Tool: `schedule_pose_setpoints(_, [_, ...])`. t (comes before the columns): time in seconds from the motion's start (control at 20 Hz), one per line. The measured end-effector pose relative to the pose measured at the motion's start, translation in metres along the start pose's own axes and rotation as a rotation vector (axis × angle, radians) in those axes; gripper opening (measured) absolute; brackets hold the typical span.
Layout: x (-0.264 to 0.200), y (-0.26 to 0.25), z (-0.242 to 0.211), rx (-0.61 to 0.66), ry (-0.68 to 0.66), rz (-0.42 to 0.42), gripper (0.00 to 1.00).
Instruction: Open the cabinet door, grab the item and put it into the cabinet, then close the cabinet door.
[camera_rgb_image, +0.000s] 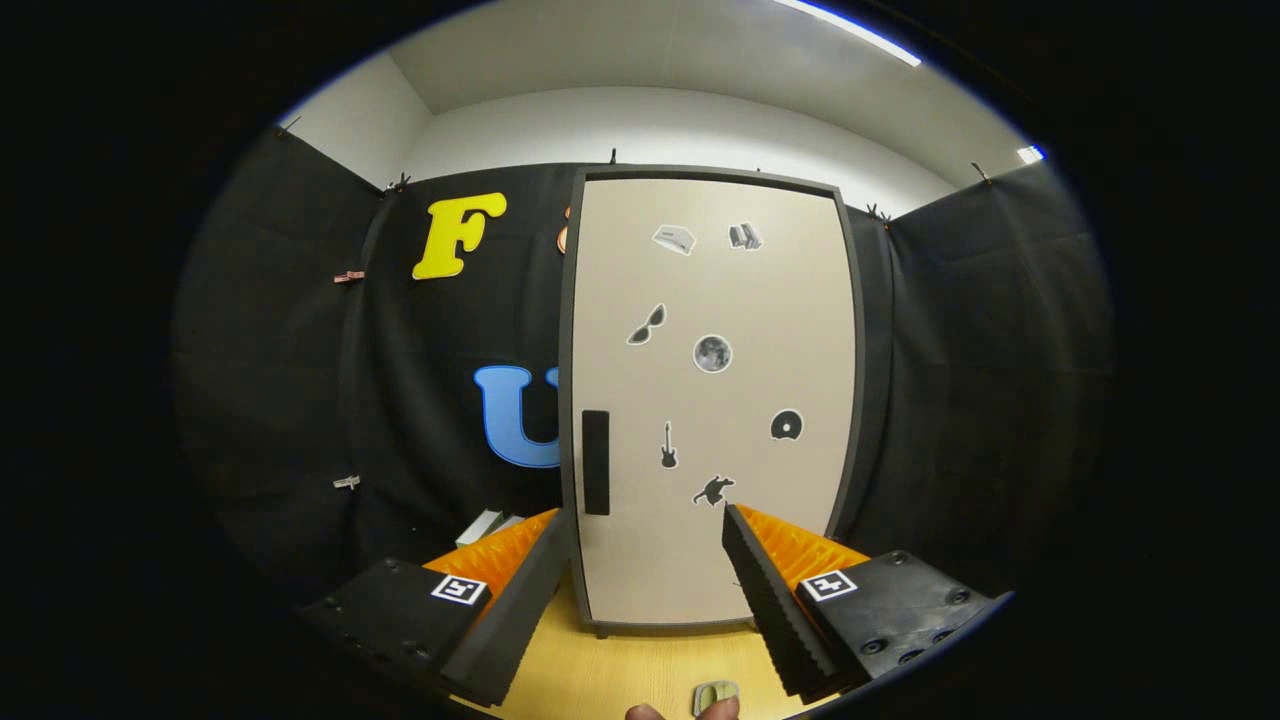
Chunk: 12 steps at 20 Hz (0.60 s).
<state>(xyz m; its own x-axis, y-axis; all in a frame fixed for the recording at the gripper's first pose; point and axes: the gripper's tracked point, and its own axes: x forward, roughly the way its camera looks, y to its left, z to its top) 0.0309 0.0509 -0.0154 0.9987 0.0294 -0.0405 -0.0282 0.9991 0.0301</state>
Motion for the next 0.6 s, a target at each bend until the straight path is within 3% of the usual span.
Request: schedule_pose_setpoints(0.6, [0.102, 0.058, -0.016, 0.025, -0.002, 0.041, 0.97])
